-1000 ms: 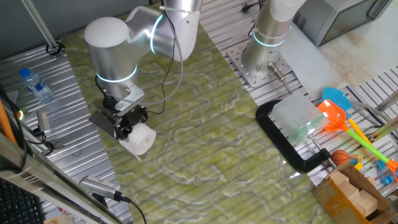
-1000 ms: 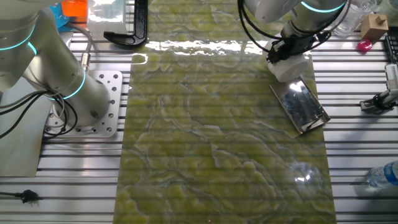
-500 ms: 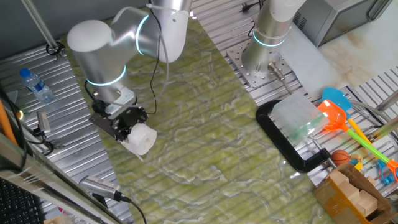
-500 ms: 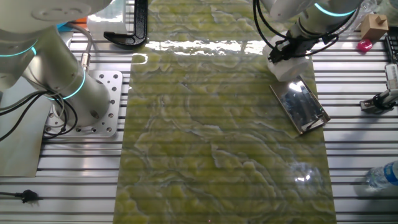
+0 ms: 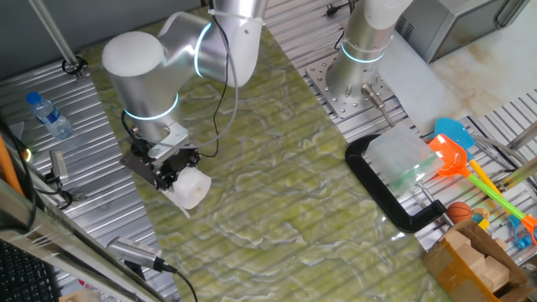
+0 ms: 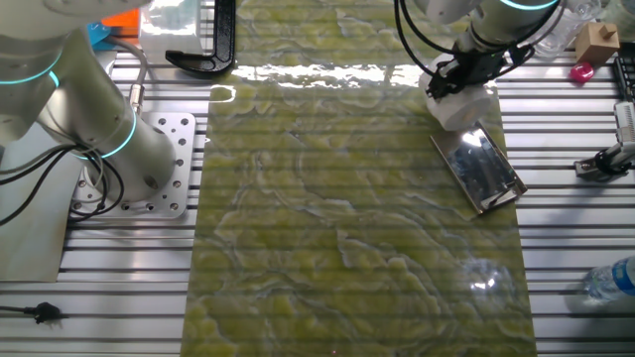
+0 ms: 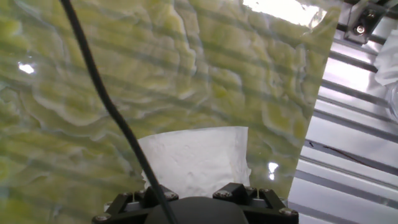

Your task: Put the toilet paper on its holder

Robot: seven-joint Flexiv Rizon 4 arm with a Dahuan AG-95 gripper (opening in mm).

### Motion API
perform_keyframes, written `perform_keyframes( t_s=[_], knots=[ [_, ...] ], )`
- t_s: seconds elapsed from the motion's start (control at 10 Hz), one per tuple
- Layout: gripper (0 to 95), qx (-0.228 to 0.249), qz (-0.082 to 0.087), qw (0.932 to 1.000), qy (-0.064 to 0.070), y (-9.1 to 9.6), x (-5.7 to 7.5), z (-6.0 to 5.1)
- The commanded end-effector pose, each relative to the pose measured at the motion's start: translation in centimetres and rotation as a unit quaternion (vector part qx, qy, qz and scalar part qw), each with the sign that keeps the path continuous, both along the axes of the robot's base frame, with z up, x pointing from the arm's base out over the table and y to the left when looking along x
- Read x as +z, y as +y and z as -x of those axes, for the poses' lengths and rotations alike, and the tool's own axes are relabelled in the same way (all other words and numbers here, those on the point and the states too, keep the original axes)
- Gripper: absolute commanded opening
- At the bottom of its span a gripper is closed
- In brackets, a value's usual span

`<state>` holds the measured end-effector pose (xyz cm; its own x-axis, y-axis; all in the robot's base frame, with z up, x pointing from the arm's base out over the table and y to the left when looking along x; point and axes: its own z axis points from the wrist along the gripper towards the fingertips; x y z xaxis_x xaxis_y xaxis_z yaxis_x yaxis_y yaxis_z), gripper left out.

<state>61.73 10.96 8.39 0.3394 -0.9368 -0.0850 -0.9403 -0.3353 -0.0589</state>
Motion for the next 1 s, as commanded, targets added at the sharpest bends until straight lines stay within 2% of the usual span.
perform_keyframes(
  t_s=[0.1,0.6,1.0],
  knots=[
    [0.0,0.003,-0.002,1.0,0.001,0.08,-0.01,-0.1],
    [0.0,0.004,0.004,1.0,-0.001,0.01,0.02,-0.15],
    [0.0,0.01,0.002,0.9999,-0.004,-0.57,-0.24,-0.63]
  ],
)
